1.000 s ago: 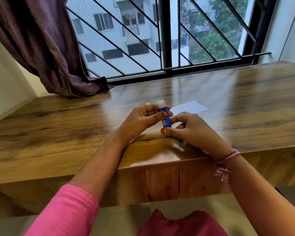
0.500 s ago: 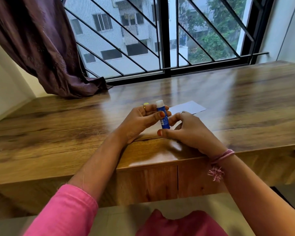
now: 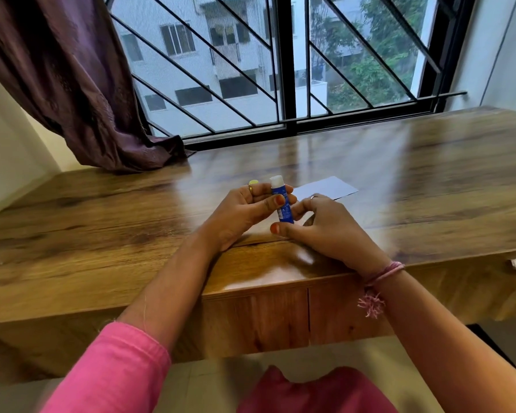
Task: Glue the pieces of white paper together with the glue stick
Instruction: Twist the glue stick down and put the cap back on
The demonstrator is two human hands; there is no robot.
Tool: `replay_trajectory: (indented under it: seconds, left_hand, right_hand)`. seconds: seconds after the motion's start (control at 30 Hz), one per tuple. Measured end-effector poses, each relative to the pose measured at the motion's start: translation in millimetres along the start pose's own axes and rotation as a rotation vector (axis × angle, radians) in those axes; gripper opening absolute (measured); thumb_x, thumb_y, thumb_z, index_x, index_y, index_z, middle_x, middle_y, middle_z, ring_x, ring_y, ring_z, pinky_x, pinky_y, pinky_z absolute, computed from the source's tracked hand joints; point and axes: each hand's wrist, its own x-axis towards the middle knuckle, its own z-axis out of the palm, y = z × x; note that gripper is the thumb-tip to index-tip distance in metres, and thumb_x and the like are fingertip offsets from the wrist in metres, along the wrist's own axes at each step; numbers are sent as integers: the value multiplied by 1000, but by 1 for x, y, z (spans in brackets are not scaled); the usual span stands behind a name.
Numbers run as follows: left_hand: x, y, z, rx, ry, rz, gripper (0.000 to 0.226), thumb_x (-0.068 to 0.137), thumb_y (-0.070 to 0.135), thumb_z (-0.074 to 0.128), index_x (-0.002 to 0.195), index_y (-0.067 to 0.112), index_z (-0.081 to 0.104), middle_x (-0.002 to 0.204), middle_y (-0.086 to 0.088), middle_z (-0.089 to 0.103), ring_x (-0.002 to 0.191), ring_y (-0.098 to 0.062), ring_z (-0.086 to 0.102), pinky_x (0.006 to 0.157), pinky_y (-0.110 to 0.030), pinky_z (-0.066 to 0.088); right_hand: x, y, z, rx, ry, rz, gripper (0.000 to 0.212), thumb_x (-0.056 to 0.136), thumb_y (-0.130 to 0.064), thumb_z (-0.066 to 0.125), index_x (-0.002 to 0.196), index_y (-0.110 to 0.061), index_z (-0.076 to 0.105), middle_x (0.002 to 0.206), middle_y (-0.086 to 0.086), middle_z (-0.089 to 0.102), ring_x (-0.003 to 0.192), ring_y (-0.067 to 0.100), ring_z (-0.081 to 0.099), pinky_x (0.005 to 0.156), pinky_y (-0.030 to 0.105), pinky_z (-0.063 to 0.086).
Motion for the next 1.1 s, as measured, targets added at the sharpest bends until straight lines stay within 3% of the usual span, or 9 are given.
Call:
replay_trajectory:
  seconds: [0.13,0.27,0.4,0.5,0.7,0.83,1.0,1.1]
  left_hand:
    - [0,-1,0,37,-18,-15,36,84,19,65,118,10,63,117,-12,67,116,-26,60,103,-35,44]
    - [0,-1,1,58,-39,-22,38,83,23,67,119,11,63,118,-10,68,116,-25,60,104,-35,43]
    - [-1,0,3,97,-50,-13,38,83,24,66,118,10,63,116,-10,69,116,-23,60,102,-33,44]
    - [-1,0,4,107,-43,-4,39,84,22,65,119,7,62,115,-11,68,115,-23,61,100,-31,46]
    - [0,-1,6,99,-13,3,33,82,18,67,114,9,65,111,-10,70,111,-23,63,91,-26,50]
    - [1,-2,5,83,-17,2,35,81,21,69,115,10,66,111,-10,70,112,-23,63,91,-26,50]
    - [1,-3,4,70,-24,-11,38,82,20,68,117,7,64,117,-12,68,115,-25,60,101,-36,46]
    - [1,-2,6,63,-3,-28,31,76,20,74,106,14,67,106,-8,72,104,-25,66,92,-34,53]
  right_hand:
    - [0,-1,-2,58,-112,-1,23,79,-32,74,95,-18,69,101,4,59,63,13,56,71,33,46]
    - [1,1,-3,66,-64,95,23,70,-35,81,85,-24,68,69,-8,56,62,4,49,59,24,37]
    - [1,-2,-2,-83,-9,75,33,66,-42,82,85,-17,72,74,-8,57,71,7,52,62,26,39]
    - [1,-4,-2,-104,15,42,29,64,-43,82,74,-18,72,65,-12,54,65,2,50,57,16,36]
    - [2,-7,1,-224,31,7,32,66,-46,80,58,-24,59,61,-13,47,59,1,44,51,17,26]
    - [2,-6,1,-234,38,-1,34,66,-47,79,55,-26,56,60,-11,46,59,1,43,51,17,25]
    - [1,-3,3,-194,79,1,33,65,-43,82,53,-22,59,58,-11,50,59,3,47,50,18,28]
    - [1,-3,3,-164,104,10,35,62,-44,83,52,-21,60,57,-6,58,58,3,52,50,19,34]
